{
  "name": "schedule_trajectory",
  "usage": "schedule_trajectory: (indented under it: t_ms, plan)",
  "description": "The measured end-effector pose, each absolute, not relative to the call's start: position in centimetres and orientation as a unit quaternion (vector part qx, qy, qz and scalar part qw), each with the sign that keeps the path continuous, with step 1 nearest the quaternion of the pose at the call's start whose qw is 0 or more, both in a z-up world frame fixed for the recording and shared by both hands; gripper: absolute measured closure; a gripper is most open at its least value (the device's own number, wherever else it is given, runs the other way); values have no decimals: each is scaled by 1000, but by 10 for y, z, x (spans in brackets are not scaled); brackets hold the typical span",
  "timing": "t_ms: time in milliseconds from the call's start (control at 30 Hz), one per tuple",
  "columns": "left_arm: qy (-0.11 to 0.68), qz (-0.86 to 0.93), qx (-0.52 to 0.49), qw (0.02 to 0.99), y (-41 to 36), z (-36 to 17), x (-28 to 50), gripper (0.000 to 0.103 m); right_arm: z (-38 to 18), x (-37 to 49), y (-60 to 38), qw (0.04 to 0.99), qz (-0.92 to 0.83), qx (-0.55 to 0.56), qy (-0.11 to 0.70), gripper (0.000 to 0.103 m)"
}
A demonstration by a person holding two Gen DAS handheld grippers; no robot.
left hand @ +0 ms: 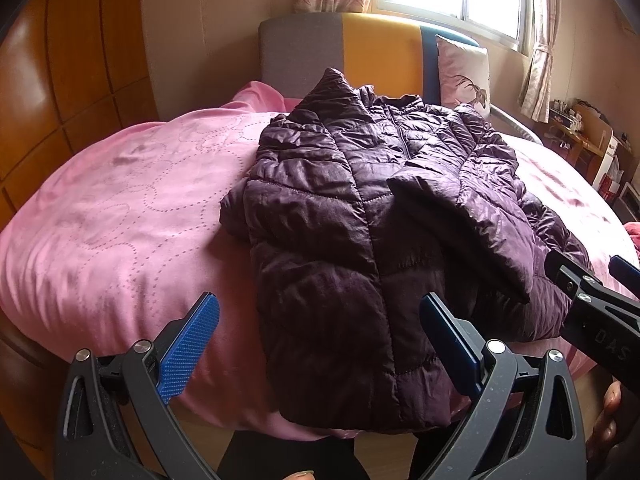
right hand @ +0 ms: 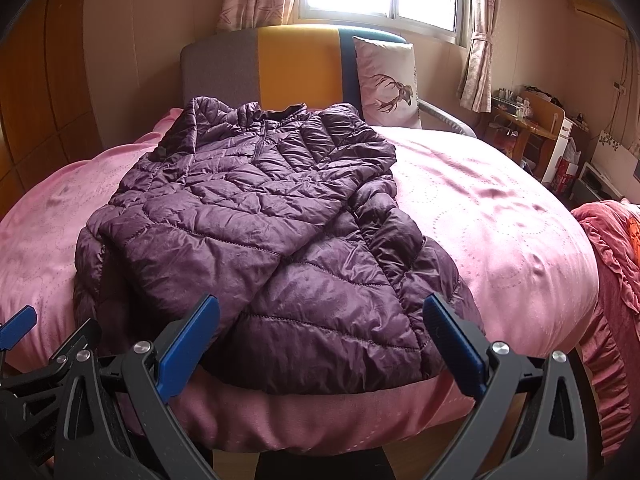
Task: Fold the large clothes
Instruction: 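Grasp the jacket edge with the left tool while the right tool grasps another edge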
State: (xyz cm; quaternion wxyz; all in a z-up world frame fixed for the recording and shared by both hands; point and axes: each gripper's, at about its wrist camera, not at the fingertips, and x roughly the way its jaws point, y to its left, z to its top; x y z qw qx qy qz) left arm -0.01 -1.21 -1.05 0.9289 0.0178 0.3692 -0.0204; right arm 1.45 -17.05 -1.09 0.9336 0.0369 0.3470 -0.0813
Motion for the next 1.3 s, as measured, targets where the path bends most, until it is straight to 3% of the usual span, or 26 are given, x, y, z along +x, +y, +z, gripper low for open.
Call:
schedule_trajectory:
  t_ms: [267,567,633,667,700,733,800,833,900,1100,1300]
  plan:
    - [394,-53,25,917,-10,-26,11,4,-8,19,-183,939,-46,56,337,2]
    - [407,-56,62,909,-12,-43,20,4,2,63,-161,930,116,47,345,2]
    - [417,-62,56,905,-8,-49,24,12,-4,75,-147,920,147,30,361,2]
    - [424,-69,52,902,-7,-52,25,27,-9,79,-142,917,154,18,367,2]
    - [433,-80,44,897,-4,-55,28,34,-16,84,-134,913,161,-2,376,11]
    - [434,-90,36,896,-2,-55,29,40,-20,87,-130,908,166,-16,384,34]
    - [427,-111,25,897,3,-49,30,68,-21,90,-133,906,171,-23,386,58]
    - [424,-118,18,898,6,-45,30,76,-17,90,-139,908,172,-15,383,69]
    - [420,-136,-23,897,22,-34,34,86,-5,89,-161,911,170,17,376,76]
    - [384,-104,-108,911,83,2,59,89,35,91,-267,942,57,76,323,76]
    - [357,-10,-163,920,158,20,110,89,23,112,-387,928,-122,109,334,77]
